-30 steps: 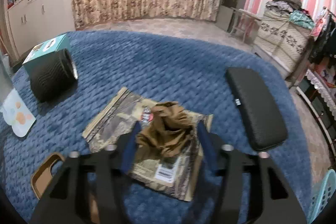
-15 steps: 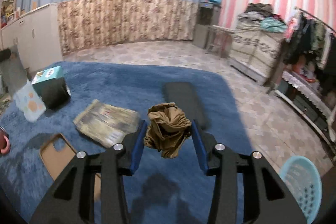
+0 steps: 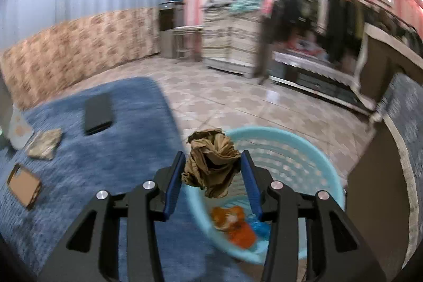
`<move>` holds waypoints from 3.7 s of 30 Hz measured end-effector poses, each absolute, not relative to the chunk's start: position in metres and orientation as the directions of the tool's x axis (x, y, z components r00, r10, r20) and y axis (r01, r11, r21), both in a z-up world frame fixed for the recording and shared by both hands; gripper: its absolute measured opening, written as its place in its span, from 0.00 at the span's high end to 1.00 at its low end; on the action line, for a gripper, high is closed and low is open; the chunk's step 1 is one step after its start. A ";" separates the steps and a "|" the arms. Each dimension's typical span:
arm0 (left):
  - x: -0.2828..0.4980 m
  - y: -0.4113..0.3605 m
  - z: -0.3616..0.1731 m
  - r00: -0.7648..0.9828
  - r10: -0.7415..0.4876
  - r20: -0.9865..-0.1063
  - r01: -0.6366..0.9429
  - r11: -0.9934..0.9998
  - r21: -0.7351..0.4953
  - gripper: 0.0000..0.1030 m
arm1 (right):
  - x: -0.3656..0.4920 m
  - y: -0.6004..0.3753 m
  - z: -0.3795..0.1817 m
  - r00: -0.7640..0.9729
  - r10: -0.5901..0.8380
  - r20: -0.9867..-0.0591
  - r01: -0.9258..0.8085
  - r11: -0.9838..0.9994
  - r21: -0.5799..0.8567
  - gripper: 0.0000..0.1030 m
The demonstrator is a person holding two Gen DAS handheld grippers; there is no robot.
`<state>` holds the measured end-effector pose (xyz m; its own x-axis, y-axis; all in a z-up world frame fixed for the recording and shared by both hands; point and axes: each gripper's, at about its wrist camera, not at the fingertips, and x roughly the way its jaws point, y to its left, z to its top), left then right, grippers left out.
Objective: Collect trash
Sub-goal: 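Carry the white card and brown paper over the blue basket, then open the left tool to drop the card while the right tool releases the brown paper, then move both tools back over the bed toward the remaining items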
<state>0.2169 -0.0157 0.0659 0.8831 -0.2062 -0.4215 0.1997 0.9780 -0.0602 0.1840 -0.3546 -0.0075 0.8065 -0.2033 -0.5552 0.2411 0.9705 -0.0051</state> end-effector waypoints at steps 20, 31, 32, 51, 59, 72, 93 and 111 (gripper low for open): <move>0.238 -0.192 0.043 0.779 -0.455 -0.431 0.460 0.882 -0.099 0.99 | 0.188 -0.450 -0.036 0.752 -0.269 -0.602 0.393 0.916 0.081 0.60; 0.246 -0.290 0.010 0.693 -0.544 -0.473 0.580 0.810 -0.082 0.99 | 0.183 -0.477 -0.048 0.723 -0.311 -0.617 0.457 0.885 0.090 0.60; 0.247 -0.297 0.006 0.690 -0.545 -0.476 0.587 0.806 -0.073 0.99 | 0.184 -0.480 -0.048 0.721 -0.311 -0.619 0.460 0.883 0.093 0.60; 0.279 -0.366 -0.043 0.640 -0.527 -0.559 0.619 0.785 -0.030 0.68 | 0.184 -0.514 -0.068 0.699 -0.302 -0.649 0.502 0.853 0.143 0.60; 0.286 -0.330 -0.028 0.722 -0.454 -0.521 0.538 0.843 0.010 0.23 | 0.187 -0.506 -0.072 0.696 -0.302 -0.652 0.494 0.860 0.129 0.60; 0.291 -0.270 -0.029 0.790 -0.343 -0.508 0.408 0.913 0.018 0.05 | 0.205 -0.476 -0.069 0.699 -0.299 -0.649 0.456 0.886 0.083 0.60; 0.270 -0.225 -0.040 0.805 -0.283 -0.521 0.333 0.943 0.001 0.05 | 0.209 -0.467 -0.060 0.701 -0.366 -0.612 0.497 0.866 0.052 0.07; 0.246 -0.133 -0.037 0.827 -0.165 -0.537 0.197 0.980 0.003 0.05 | 0.215 -0.446 -0.052 0.725 -0.324 -0.608 0.439 0.897 0.046 0.04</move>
<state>0.2462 -0.1335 -0.0366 0.8271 -0.1648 -0.5374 0.1971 0.9804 0.0027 0.2147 -0.4460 -0.0520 0.7250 -0.3238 -0.6079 0.4390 0.8973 0.0456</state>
